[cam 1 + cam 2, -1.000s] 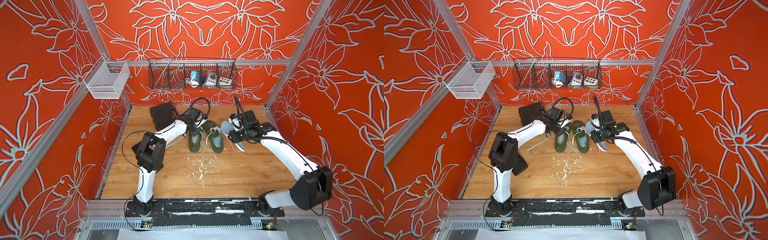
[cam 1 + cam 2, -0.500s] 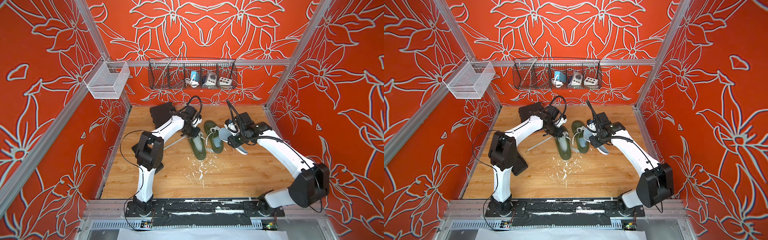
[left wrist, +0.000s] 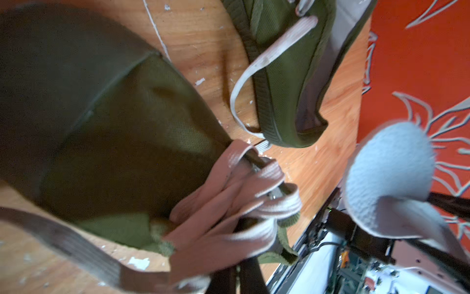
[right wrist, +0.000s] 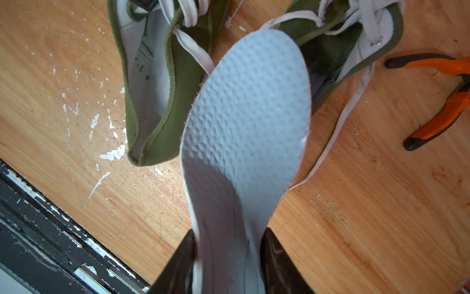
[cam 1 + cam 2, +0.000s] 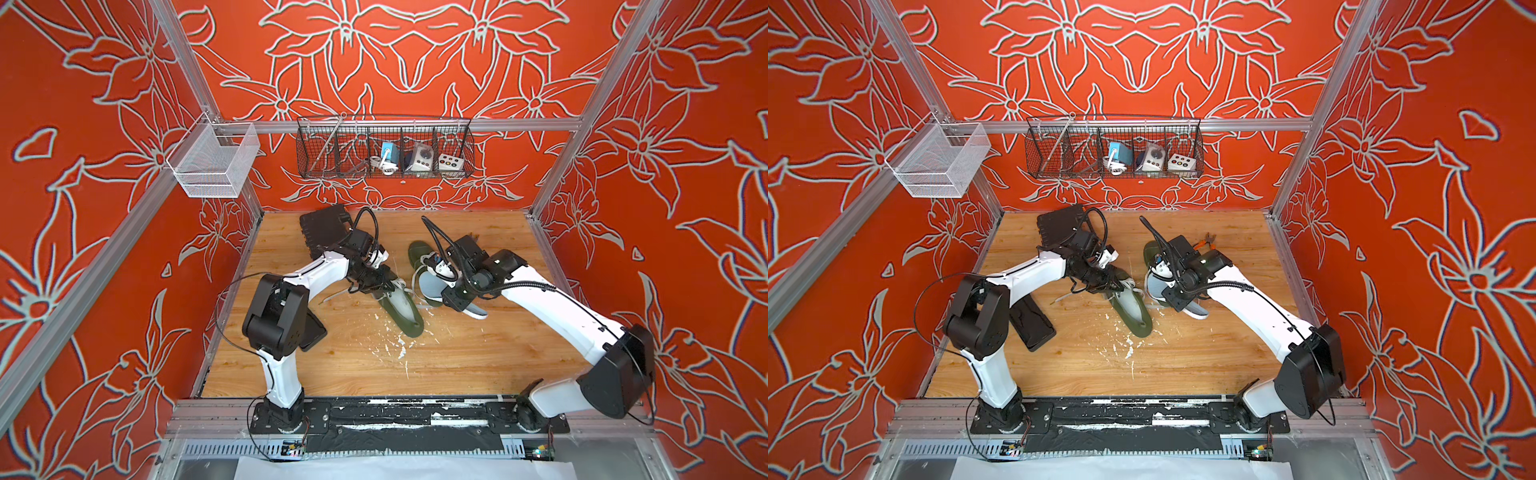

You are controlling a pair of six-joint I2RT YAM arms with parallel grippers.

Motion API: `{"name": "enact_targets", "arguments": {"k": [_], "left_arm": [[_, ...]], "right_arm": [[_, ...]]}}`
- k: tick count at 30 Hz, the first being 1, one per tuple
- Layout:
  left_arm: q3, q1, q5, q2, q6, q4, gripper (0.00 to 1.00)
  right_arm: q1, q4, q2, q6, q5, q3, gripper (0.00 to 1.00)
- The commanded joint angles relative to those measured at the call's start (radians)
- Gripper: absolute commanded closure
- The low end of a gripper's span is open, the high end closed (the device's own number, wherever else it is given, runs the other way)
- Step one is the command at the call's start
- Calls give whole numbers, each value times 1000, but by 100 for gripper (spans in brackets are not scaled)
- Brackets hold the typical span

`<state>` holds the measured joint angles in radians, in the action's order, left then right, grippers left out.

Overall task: Insert the insole into the shoe
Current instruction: Move the shoe to the center of the board, then insert the insole into the shoe.

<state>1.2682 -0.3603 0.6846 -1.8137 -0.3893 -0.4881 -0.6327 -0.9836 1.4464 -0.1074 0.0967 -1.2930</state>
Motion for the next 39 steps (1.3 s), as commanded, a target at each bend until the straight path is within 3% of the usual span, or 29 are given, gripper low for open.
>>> {"name": "enact_targets", "arguments": {"k": [1, 7, 18, 28, 39], "left_arm": [[-53, 6, 97, 59, -165, 178, 100], [-196, 11, 146, 109, -338, 389, 100], [-178, 13, 181, 80, -294, 362, 100], [-215, 14, 234, 73, -327, 443, 100], [-254, 14, 237, 94, -364, 509, 100]], "right_arm": [[-23, -59, -5, -61, -17, -44, 58], [-103, -151, 21, -146, -89, -101, 61], [-228, -134, 62, -283, -332, -87, 67], [-272, -125, 136, -333, -360, -116, 74], [-291, -184, 250, -282, -381, -210, 78]]}}
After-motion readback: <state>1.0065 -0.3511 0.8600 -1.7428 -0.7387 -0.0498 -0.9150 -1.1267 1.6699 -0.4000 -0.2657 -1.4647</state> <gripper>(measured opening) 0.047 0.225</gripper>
